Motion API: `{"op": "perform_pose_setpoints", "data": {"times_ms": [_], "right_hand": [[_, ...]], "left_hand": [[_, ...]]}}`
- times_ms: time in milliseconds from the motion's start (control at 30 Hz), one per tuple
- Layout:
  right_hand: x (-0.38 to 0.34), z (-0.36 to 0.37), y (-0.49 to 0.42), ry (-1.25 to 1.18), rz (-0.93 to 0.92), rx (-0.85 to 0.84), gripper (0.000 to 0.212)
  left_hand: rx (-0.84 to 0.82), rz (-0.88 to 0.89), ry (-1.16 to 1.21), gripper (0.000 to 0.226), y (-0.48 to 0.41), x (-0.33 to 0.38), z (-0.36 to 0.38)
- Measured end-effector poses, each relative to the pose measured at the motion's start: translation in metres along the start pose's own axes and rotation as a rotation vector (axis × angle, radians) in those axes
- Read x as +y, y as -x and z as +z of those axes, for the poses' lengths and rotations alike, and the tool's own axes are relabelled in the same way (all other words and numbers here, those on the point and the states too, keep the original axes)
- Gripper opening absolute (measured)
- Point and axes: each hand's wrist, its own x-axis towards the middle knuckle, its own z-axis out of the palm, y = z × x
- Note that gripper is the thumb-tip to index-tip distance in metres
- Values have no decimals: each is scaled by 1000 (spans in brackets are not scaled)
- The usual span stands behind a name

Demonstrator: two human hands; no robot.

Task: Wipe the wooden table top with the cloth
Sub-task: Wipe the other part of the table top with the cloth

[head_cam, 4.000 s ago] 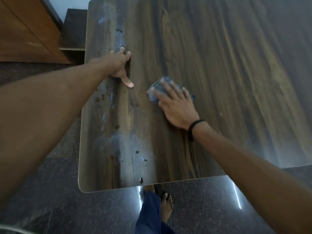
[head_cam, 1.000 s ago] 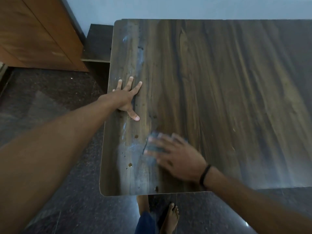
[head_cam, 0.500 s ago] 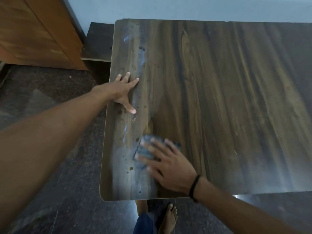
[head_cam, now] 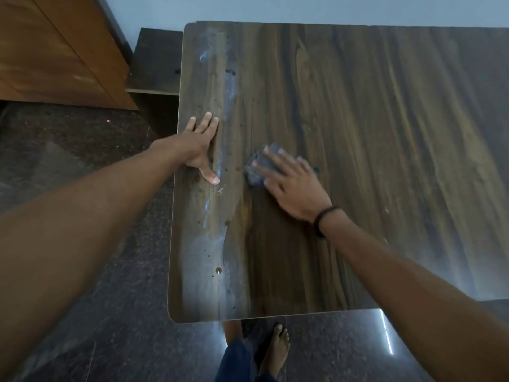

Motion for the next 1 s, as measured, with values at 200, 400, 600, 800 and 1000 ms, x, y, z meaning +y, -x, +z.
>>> {"op": "perform_pose_setpoints", "data": {"times_ms": [200,400,600,800,1000], "right_hand": [[-10,21,34,67,-271,-6,48],[-11,1,-40,5,89,79,48],[17,-13,-62,33,-3,60,47],[-1,11,-41,77,-108,60,49],[0,-5,-109,-2,193,121,49]], "left_hand": [[7,19,-2,160,2,1,4],[-18,-2,9,161,0,2,1],[-13,16,10,160,1,1,0],[-27,22,-75,157,4,3,0],[33,7,-59,156,-18,-9,-38]]}}
